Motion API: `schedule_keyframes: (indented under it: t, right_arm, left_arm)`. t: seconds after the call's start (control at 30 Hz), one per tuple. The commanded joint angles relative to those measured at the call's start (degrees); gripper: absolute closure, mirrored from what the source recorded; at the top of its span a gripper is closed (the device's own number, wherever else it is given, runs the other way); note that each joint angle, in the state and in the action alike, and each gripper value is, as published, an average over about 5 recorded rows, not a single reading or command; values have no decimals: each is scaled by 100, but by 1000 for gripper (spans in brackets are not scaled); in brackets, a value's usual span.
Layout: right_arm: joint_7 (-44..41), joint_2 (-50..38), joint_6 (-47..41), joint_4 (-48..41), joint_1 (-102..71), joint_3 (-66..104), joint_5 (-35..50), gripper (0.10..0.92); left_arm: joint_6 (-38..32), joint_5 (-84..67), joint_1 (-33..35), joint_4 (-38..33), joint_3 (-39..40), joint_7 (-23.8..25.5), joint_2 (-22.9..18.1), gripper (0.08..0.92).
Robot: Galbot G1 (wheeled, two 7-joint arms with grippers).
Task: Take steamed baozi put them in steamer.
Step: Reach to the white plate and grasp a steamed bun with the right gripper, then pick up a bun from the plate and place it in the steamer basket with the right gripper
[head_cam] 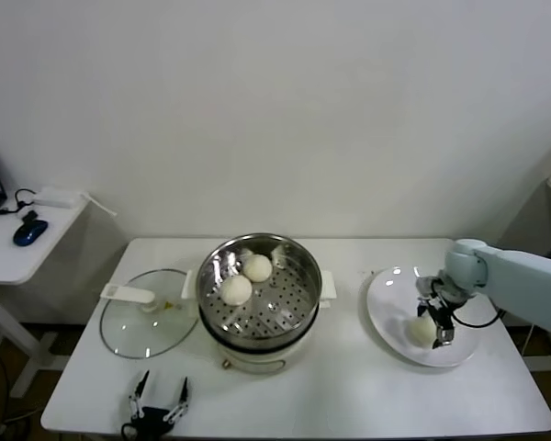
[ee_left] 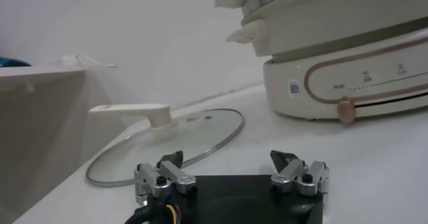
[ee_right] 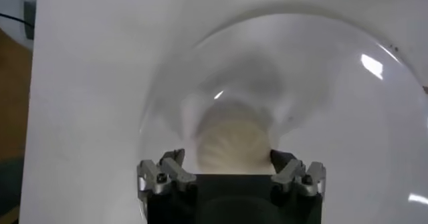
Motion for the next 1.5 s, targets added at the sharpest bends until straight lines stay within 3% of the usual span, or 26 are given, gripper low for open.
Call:
schedule_keyframes:
  t: [0.03, 0.27, 0.53, 0.77, 1.0, 1.17, 1.5]
  right_arm:
    - [90, -29, 77, -184, -263, 372, -202, 309]
    - [19, -36, 86, 334, 997, -523, 346, 409]
    - [-172, 580, 89, 1273, 3634, -1917, 1888, 406]
    - [-301, 1245, 496, 2138, 4395, -893, 2210, 398]
    - [-164, 1416, 1415, 3359, 4090, 78, 1688, 386]
    - [159, 1509, 1864, 3893, 3662, 33, 621, 385]
    - [884, 1777, 2705, 3373, 2591, -473, -728, 389]
  left_arm:
    - [-8, 45, 2, 3, 10, -16, -10, 177]
    - [-7, 33, 20, -32, -2, -18, -5, 177]
    - [-2, 14, 26, -68, 17, -11, 7, 177]
    - [-7, 15, 13, -90, 50, -26, 22, 177]
    - [-43, 16, 40, -97, 8, -97, 36, 177]
    - [-62, 51, 26, -72, 29, -127, -6, 177]
    - [-75, 157, 34, -70, 38, -153, -74, 177]
